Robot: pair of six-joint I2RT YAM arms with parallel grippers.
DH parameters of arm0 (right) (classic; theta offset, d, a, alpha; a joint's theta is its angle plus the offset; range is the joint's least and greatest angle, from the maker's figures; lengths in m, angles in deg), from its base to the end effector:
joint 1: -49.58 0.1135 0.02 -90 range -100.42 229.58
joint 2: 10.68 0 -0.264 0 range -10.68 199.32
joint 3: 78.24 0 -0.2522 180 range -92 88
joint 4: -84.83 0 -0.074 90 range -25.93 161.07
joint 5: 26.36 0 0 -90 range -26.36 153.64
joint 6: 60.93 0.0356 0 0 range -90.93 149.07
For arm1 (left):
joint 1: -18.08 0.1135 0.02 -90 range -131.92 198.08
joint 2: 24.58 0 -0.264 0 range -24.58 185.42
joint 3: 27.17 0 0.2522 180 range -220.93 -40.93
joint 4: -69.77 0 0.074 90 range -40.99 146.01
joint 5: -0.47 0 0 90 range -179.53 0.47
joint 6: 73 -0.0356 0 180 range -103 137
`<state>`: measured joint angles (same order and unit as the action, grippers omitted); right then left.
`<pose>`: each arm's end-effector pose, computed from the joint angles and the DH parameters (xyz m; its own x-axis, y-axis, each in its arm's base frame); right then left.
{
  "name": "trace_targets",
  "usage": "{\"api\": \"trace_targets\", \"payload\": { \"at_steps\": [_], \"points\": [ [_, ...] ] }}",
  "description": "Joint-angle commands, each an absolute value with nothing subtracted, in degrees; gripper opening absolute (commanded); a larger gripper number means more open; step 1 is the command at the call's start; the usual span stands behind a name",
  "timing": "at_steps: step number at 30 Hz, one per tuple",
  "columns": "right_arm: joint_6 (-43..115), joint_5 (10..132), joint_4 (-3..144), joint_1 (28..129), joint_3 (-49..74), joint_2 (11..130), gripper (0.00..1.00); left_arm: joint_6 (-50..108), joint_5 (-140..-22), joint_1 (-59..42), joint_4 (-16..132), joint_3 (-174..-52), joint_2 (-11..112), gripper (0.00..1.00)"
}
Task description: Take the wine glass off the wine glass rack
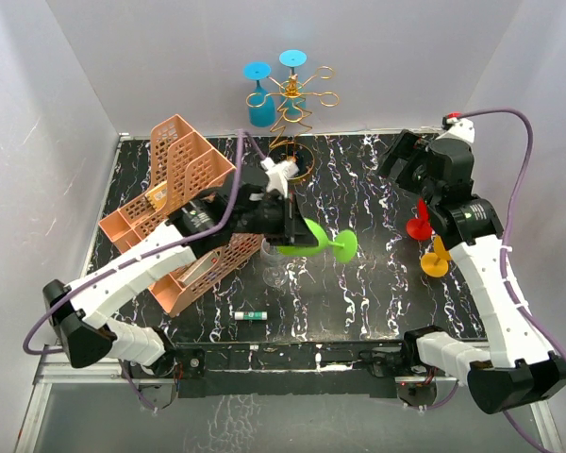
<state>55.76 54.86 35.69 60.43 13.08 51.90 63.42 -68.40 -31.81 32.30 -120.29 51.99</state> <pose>0.2224 0.0371 0.4161 -0.3650 0.3820 -0.8490 0.1297 0.9239 0.3600 0.1838 -0.2382 0.4038 -0.8325 -0.0605 -0.5507 0.4747 0.4346 -0.7654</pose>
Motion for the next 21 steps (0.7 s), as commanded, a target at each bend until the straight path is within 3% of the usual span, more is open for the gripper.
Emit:
{"api": "trace_targets", "payload": {
  "at_steps": [1, 10, 21],
  "points": [
    [56.3, 41.3, 40.3, 61.9, 14.1, 48.2, 0.99, 59.3, -77.1, -38.9, 23.2, -124.6, 53.0, 0.0],
    [50.4, 45.2, 43.5, 62.1, 15.2, 47.7, 0.99, 58.1, -92.5, -50.6, 5.9, -130.3, 62.3, 0.0],
    [48.7, 46.8, 44.9, 62.1, 19.7, 45.1, 0.99, 57.4, -95.5, -51.9, -4.1, -132.7, 69.9, 0.0]
  ]
}}
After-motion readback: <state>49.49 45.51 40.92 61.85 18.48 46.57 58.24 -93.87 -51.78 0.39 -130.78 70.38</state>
